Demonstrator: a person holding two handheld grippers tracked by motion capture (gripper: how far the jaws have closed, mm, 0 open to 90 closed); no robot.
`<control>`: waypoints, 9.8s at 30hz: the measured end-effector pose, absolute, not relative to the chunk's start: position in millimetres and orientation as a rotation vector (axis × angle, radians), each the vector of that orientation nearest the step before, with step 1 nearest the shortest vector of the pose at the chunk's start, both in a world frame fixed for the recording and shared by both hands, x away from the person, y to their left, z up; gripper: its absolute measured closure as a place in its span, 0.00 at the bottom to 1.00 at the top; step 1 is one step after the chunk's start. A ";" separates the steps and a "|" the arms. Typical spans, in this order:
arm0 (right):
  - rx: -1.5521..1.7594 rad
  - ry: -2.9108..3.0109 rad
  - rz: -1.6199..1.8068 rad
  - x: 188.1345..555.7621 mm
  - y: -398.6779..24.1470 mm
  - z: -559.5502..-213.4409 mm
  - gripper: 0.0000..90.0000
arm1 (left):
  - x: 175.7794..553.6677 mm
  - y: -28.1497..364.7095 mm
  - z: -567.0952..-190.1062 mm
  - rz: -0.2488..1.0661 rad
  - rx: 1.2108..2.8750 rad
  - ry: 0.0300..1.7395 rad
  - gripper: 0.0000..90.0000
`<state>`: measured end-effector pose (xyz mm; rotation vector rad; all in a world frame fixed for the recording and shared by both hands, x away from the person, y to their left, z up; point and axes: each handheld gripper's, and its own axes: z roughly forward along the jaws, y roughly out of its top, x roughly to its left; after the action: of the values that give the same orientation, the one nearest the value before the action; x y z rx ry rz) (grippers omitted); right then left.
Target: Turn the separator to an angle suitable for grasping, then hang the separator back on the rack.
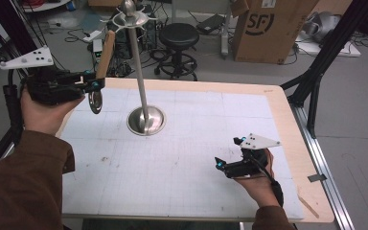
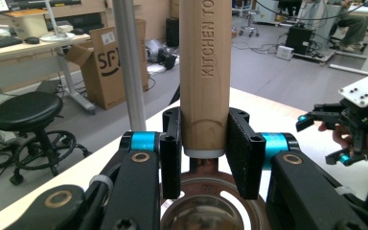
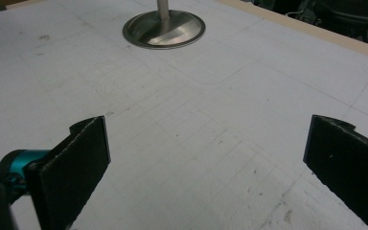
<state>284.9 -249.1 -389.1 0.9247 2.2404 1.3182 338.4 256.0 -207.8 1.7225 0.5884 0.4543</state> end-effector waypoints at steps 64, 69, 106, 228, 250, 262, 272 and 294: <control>0.935 2.243 1.322 286.3 -252.7 -390.0 0.01 | 378.5 240.5 -211.2 0.539 1.791 0.736 0.77; 0.938 2.239 1.324 286.1 -253.2 -390.1 0.01 | 382.1 237.5 -213.6 0.527 1.791 0.738 0.77; 0.942 2.239 1.325 285.4 -253.6 -390.3 0.01 | 375.9 235.7 -218.0 0.457 1.854 0.763 0.46; 0.943 2.270 1.321 289.1 -250.7 -397.2 0.01 | 289.1 242.3 -362.6 0.315 1.919 0.720 0.02; 0.955 2.267 1.332 290.9 -252.5 -397.5 0.01 | 292.2 245.4 -366.2 0.306 1.914 0.743 0.02; 0.956 2.275 1.314 289.3 -252.0 -398.4 0.01 | 294.1 245.8 -372.5 0.294 1.918 0.754 0.02; 0.952 2.271 1.321 291.3 -251.5 -398.1 0.01 | 292.4 246.1 -371.7 0.299 1.917 0.747 0.02; 0.975 2.249 1.325 291.2 -256.2 -397.6 0.01 | 295.3 240.6 -374.1 0.285 1.919 0.730 0.02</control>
<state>291.2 -256.2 -397.6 0.9751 2.2495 1.3250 295.3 240.6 -374.1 1.9187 0.7302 0.2845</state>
